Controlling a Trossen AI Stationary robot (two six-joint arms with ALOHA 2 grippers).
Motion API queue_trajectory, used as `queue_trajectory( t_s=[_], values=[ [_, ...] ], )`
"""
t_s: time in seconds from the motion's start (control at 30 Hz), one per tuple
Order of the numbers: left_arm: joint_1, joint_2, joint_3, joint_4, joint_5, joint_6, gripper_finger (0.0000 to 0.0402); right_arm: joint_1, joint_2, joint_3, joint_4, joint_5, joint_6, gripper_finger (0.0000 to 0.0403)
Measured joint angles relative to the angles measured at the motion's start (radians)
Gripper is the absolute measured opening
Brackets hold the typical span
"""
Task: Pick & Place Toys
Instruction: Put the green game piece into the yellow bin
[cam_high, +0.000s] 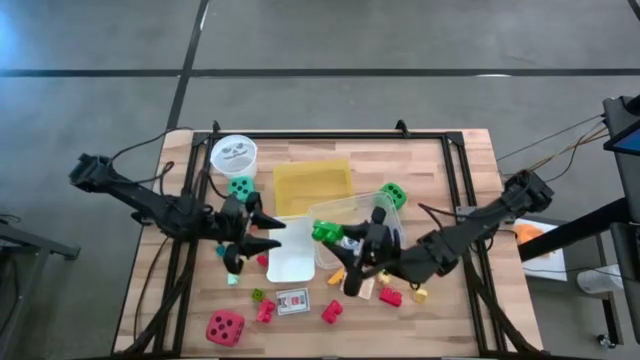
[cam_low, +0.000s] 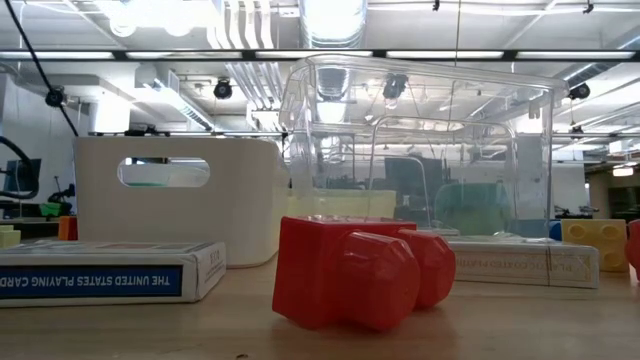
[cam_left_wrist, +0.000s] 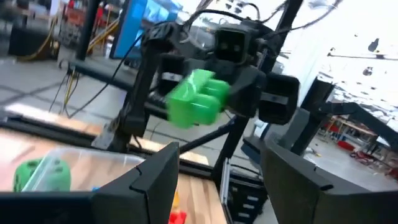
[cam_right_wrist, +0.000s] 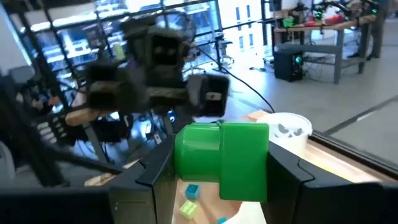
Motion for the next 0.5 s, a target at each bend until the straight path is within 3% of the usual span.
queue_trajectory(
  t_s=[0.13, 0.33, 0.5],
  values=[
    [0.000, 0.071, 0.030, 0.042, -0.001, 0.053, 0.0217, -0.031, 0.002, 0.000, 0.028, -0.022, 0.005, 0.0161],
    [0.006, 0.186, 0.111, 0.041, -0.002, 0.059, 0.0217, -0.070, 0.002, 0.000, 0.080, -0.186, 0.056, 0.0161],
    [0.006, 0.241, 0.182, 0.026, -0.003, 0.051, 0.0218, -0.068, -0.001, 0.002, 0.104, -0.191, 0.064, 0.0161]
  ],
)
